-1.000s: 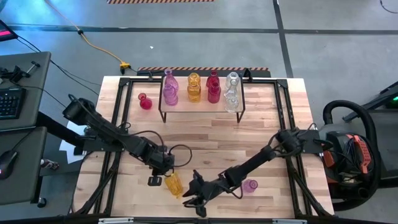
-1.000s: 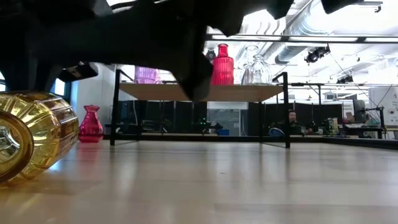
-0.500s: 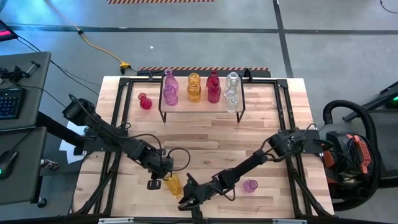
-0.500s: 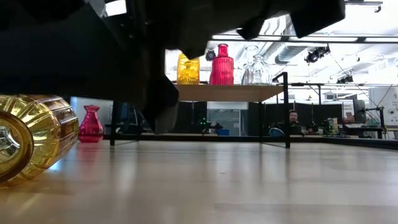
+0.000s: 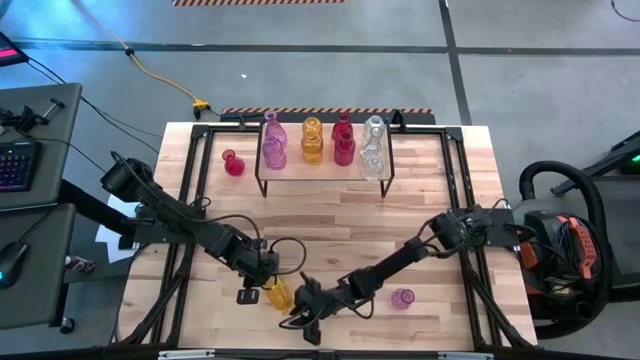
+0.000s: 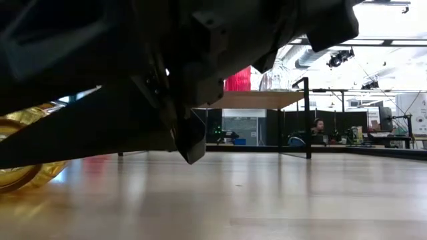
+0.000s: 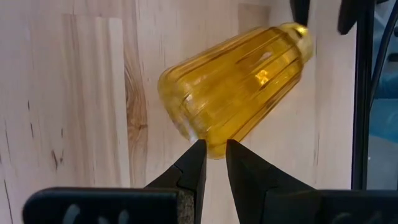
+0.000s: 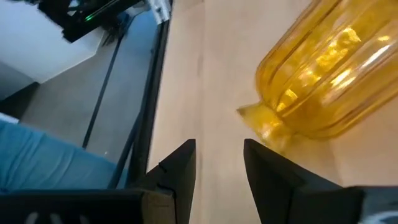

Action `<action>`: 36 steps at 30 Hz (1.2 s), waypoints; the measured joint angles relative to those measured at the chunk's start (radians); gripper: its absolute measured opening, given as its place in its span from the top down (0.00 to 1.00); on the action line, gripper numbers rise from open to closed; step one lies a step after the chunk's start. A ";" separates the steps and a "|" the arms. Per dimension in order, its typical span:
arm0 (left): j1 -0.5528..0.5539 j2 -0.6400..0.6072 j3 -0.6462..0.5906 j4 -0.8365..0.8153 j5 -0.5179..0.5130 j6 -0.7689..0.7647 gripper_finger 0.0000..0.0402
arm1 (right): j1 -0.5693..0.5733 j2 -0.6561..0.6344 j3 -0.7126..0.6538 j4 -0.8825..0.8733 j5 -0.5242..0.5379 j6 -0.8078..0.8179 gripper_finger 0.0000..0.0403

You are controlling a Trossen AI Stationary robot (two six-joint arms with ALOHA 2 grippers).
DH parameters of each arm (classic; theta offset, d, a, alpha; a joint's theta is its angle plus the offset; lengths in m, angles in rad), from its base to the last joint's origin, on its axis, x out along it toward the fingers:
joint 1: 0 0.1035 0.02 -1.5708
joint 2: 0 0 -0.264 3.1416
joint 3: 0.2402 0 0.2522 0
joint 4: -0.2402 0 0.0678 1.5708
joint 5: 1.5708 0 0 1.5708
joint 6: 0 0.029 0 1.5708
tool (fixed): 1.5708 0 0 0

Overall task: Sort vases onto shelf
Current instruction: Put the yellow vase on the shelf aligned with the other yellow vases

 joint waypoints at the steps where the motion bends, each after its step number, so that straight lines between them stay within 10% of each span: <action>1: 0.000 0.000 0.000 -0.001 -0.001 0.000 0.87 | -0.003 0.000 0.000 -0.001 0.008 0.004 0.69; 36: -0.078 0.000 0.000 -0.035 -0.002 -0.125 0.87 | -0.042 -0.023 0.000 -0.048 -0.176 0.048 0.69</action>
